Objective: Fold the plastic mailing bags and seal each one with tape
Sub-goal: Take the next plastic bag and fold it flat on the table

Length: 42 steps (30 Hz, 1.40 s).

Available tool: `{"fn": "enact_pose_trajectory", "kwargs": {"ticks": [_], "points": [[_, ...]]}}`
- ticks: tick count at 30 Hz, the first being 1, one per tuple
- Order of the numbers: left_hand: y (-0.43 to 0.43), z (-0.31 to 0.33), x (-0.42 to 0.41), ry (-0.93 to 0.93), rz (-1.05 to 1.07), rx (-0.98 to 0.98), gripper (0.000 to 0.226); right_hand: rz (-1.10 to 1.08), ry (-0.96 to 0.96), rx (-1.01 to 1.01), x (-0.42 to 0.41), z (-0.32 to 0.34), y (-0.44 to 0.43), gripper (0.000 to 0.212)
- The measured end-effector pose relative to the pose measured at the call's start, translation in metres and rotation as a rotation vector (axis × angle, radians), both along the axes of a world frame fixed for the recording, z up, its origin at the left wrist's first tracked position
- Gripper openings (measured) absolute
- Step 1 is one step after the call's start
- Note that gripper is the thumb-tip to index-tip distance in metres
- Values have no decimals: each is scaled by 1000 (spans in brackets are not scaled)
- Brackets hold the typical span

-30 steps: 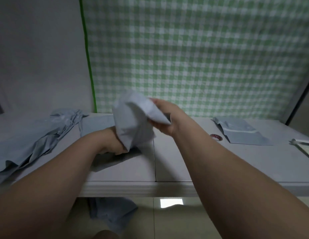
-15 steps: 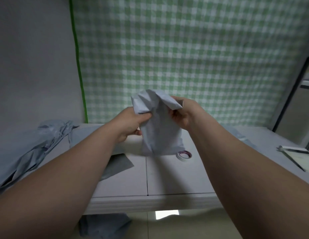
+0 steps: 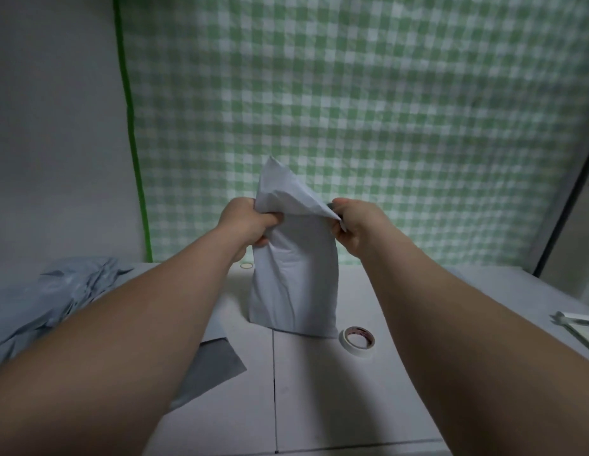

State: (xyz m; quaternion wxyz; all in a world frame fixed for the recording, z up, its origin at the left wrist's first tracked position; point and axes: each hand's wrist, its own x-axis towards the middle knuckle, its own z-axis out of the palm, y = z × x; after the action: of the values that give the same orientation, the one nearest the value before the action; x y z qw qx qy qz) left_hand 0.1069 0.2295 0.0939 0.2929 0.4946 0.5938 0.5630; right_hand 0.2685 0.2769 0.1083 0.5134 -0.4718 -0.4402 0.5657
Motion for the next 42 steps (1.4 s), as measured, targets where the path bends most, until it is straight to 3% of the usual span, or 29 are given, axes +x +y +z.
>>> {"fn": "enact_pose_trajectory", "kwargs": {"ticks": [3,9,12,14,17,19,21,24,28,33,37,40,42], "points": [[16,1,0,-48,-8,17,3,-32,47,45,-2,3,7,30],[16,-13,-1,-32,-39,45,10,-24,40,67,6,3,1,29],[-4,-31,0,-68,-145,-35,14,63,-22,3,17,-14,-10,22],[-22,-40,-4,-35,-291,-189,18,145,-69,-56,30,-27,-23,16],[-45,-56,-13,355,-448,-482,28,176,-243,-114,51,-48,-51,12],[-54,-72,-15,741,-395,-589,49,101,-440,-112,58,-66,-63,19],[-62,-86,-12,1009,-326,-652,65,110,-583,-106,57,-87,-71,20],[-73,-102,-2,1246,-255,-690,52,178,-825,-77,55,-113,-82,36],[-84,-116,-10,1402,-142,-858,48,126,-1171,17,57,-119,-89,55],[-85,-126,-42,1223,-40,-963,51,22,-1397,-42,72,-119,-92,55],[-93,-99,-10,850,151,-513,50,-46,-1265,160,72,-117,-95,46],[-92,-79,17,493,39,-279,58,-68,-1133,317,60,-112,-98,36],[-94,-72,28,447,-72,-233,61,-121,-1070,383,52,-107,-102,32]]}}
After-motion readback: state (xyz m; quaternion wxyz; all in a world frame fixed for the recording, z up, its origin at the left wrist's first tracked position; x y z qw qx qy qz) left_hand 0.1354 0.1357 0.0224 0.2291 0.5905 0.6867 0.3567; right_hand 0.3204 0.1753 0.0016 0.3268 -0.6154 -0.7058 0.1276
